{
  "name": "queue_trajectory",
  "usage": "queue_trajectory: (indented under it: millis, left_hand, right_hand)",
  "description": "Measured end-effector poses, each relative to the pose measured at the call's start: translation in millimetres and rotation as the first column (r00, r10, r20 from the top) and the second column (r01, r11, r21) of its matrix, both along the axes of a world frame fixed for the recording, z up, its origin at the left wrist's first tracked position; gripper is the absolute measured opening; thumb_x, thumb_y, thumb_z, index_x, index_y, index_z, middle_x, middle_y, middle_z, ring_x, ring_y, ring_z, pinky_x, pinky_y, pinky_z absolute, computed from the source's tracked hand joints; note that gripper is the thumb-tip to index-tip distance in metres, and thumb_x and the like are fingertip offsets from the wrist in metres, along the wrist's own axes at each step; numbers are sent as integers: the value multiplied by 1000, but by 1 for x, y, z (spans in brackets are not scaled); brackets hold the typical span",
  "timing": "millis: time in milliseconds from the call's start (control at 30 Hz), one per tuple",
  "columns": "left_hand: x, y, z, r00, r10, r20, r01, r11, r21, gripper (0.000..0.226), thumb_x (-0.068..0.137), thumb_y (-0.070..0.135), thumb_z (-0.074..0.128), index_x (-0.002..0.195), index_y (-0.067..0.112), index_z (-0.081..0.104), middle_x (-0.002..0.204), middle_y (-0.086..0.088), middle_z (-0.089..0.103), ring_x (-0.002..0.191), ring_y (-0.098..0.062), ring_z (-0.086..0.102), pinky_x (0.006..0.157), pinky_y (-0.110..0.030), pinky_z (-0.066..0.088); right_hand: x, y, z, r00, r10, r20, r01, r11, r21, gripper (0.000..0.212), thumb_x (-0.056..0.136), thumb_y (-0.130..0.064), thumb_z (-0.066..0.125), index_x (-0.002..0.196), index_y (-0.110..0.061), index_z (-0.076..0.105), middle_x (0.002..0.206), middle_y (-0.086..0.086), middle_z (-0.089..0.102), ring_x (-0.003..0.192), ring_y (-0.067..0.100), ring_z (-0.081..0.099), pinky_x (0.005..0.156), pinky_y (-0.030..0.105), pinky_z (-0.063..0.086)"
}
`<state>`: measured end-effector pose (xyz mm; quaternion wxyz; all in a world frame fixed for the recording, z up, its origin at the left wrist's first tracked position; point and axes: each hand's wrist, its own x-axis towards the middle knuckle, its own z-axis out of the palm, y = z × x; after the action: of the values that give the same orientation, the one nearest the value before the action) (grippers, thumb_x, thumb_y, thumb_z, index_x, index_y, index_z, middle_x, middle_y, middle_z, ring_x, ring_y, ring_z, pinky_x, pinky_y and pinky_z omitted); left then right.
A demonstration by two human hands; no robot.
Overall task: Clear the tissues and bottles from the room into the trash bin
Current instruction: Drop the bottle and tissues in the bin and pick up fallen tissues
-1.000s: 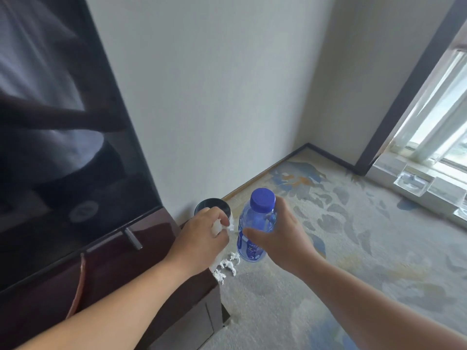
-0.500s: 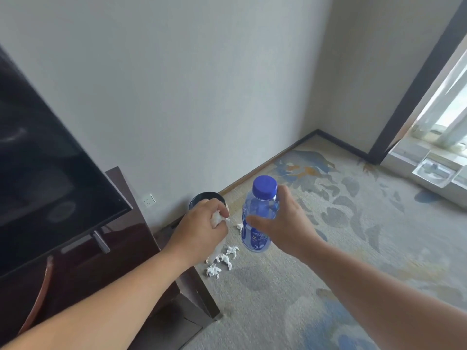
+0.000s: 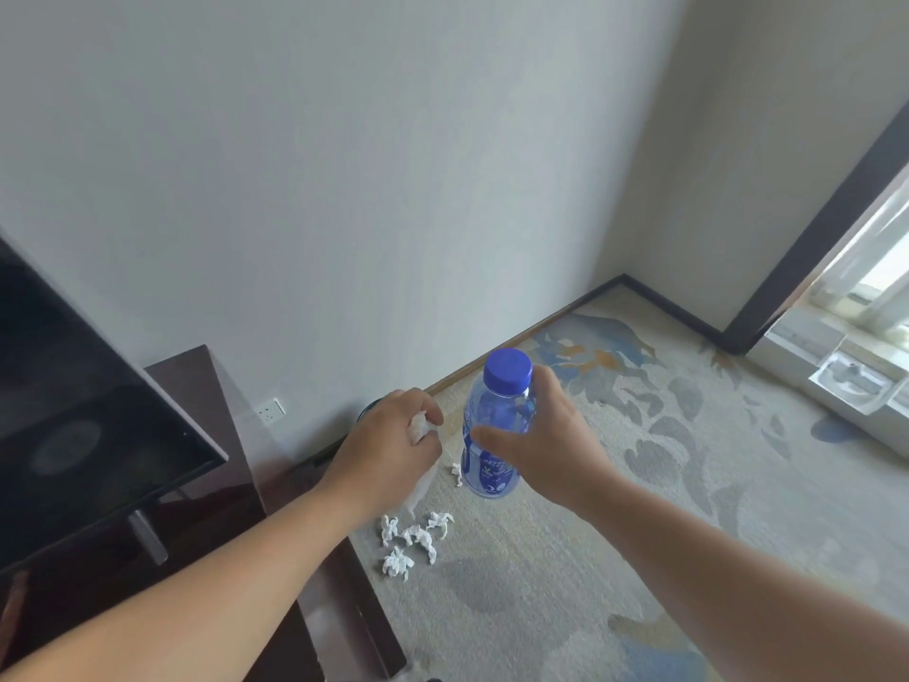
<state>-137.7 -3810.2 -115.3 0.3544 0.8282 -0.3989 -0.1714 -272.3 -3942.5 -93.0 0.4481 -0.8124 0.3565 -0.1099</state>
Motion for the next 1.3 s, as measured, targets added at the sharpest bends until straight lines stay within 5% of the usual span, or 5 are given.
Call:
queue_trajectory:
  millis: [567,833,1300]
  left_hand:
    - [75,-108,-22,971,234,-39,-233,972,21,10,85,19,56,87,29,57,90,8,61,83,-11,60,72,-31,49]
    - [83,-171,-39,886,464,-12,-460,881,108,11,86,17,58,89,28,59,85,12,56,71,-1,53,60,-20,37]
    - [134,-177,-71,803,596,-17,-591,799,112,14,89,18,55,92,32,55,96,17,53,87,13,47,70,-5,32]
  right_hand:
    - [98,-138,-19,974,224,-30,-224,975,-6,63,76,-42,74,127,-34,38,112,-14,54,95,7,55,70,26,42]
    - [146,-234,-38,909,414,-41,-411,909,66,61,74,-42,74,124,-35,39,111,-14,56,94,8,56,72,29,45]
    - [233,-250,-67,800,590,-107,-586,807,72,61,76,-41,74,125,-34,39,113,-11,54,92,6,56,68,25,43]
